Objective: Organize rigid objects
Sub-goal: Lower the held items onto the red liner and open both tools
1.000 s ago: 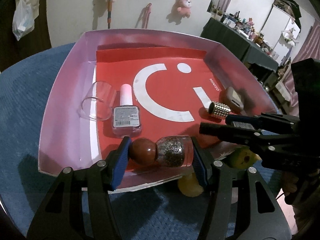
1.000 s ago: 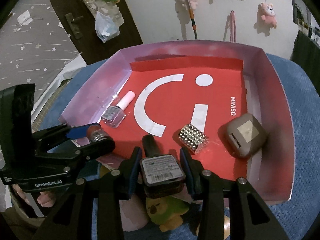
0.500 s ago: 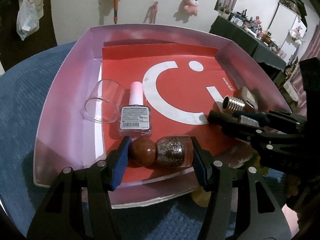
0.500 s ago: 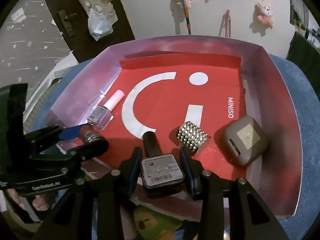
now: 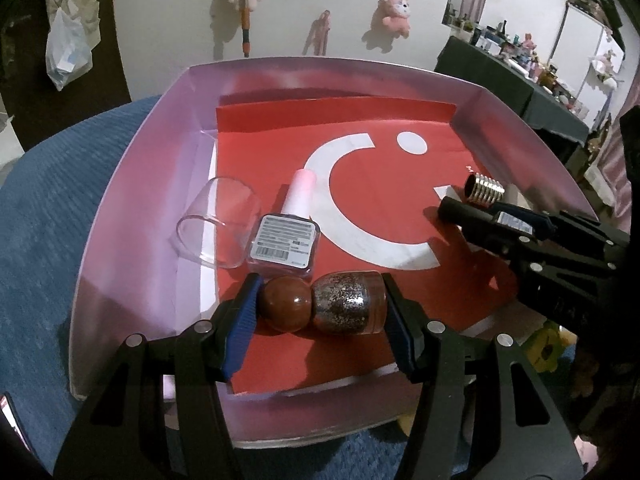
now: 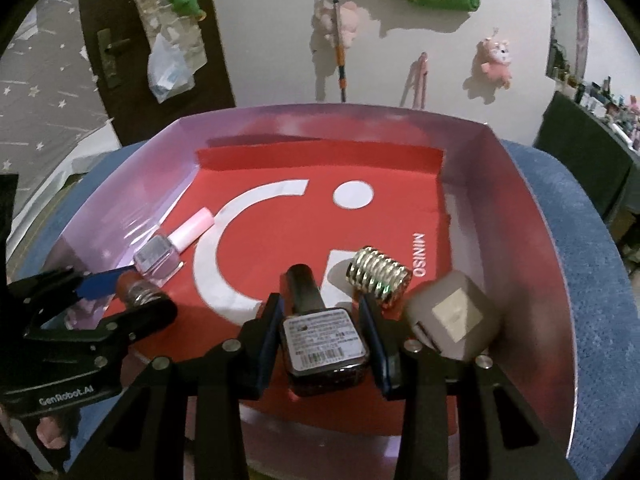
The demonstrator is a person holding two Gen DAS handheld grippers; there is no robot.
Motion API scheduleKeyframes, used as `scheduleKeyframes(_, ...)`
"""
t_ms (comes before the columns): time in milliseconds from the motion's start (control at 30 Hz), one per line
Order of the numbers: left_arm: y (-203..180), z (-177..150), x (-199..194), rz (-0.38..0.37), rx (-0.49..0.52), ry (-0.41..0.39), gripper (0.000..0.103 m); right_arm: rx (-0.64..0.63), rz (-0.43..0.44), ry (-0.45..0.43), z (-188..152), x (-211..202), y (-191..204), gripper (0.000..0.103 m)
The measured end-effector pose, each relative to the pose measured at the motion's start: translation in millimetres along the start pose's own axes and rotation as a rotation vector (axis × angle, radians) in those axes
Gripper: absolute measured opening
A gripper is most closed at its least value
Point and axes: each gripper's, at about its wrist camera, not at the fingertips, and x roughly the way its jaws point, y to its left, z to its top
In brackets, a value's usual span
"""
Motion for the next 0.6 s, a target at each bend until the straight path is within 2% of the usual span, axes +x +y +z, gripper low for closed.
scheduleKeyframes(267, -1.5, 2.3, 6.0, 0.035, 0.002, -0.01, 0.055, 0.034, -0.012, 0.018, 2.7, 8.3, -8.9, 0.041)
scheduleKeyframes(600, -2.9, 2.1, 5.8, 0.046, 0.008, -0.013, 0.055, -0.001, -0.049, 0.033, 0.9, 9.3, -2.1, 0.042)
